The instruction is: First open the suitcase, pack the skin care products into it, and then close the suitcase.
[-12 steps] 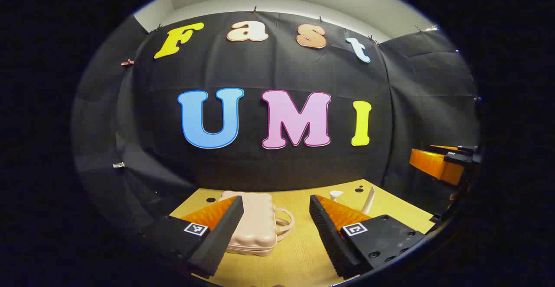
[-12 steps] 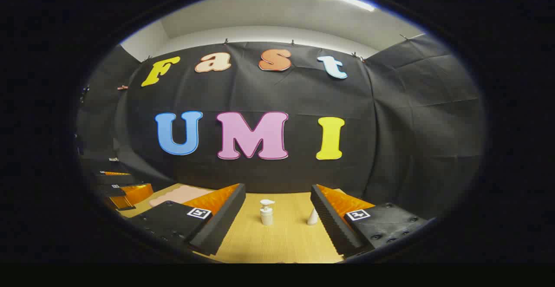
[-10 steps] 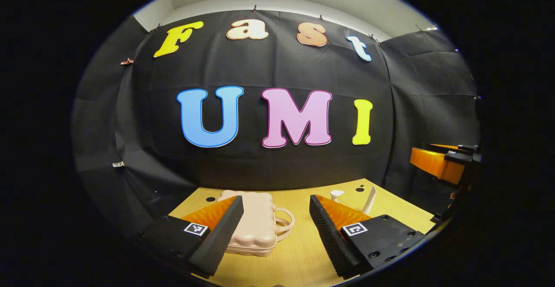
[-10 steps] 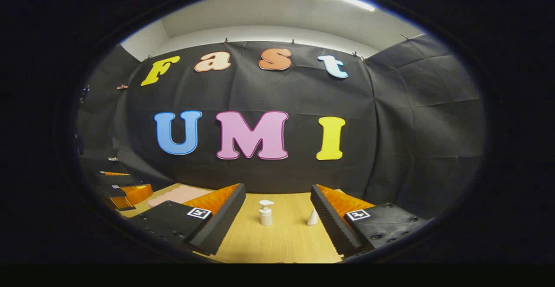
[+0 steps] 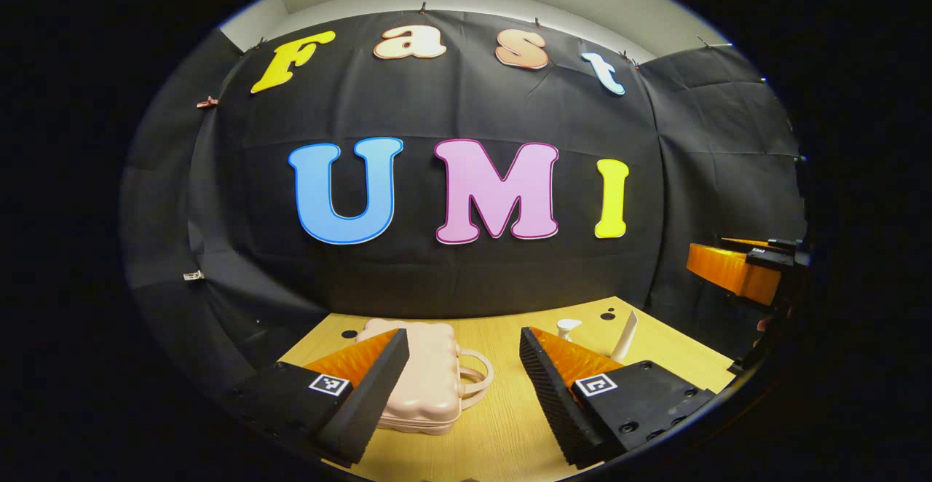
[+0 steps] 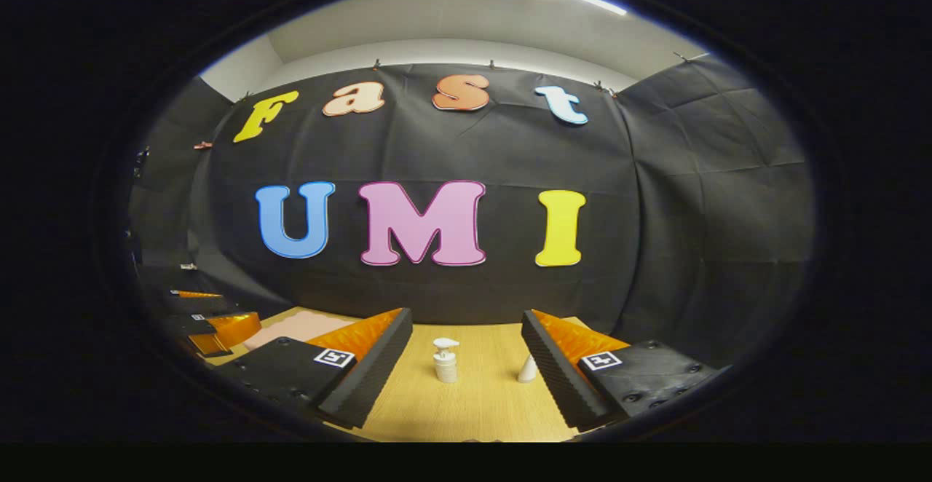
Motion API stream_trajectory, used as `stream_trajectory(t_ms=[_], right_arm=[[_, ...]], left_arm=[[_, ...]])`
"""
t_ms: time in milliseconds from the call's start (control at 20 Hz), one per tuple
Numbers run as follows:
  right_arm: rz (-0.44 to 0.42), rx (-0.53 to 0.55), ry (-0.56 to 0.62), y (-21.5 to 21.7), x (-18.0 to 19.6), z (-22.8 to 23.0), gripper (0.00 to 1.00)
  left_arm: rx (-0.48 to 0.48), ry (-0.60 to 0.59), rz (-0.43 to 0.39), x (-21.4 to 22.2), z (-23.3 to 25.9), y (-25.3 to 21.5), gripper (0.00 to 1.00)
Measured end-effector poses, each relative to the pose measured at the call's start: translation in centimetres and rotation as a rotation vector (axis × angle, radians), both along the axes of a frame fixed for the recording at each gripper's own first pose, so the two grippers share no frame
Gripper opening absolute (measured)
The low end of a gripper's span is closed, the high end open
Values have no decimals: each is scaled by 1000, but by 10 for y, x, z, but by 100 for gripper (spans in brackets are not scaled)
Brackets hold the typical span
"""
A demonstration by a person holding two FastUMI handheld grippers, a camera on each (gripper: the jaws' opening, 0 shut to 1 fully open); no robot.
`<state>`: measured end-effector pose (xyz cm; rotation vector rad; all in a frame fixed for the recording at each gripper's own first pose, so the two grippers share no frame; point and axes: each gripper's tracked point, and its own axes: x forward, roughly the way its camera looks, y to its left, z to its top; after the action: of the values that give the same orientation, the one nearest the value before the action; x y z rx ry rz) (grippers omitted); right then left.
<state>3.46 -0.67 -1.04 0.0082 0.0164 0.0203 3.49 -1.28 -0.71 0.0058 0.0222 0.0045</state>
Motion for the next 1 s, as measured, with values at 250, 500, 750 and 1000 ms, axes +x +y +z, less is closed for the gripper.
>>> stream_trajectory(t_ms=[250,500,750,1000], right_arm=[[-7,-1,8,-9,12,-4,97],[-25,-3,22,-25,31,-12,97],[-15,-11,60,-36,60,-30,96],[-2,-27,126,-50,92,-58,96]], left_arm=[[3,12,-15,17,-5,-9,96],[38,47,-24,50,-26,-21,96],[17,140,-37,109,-70,-41,97],[36,259,-32,181,-127,-58,97]])
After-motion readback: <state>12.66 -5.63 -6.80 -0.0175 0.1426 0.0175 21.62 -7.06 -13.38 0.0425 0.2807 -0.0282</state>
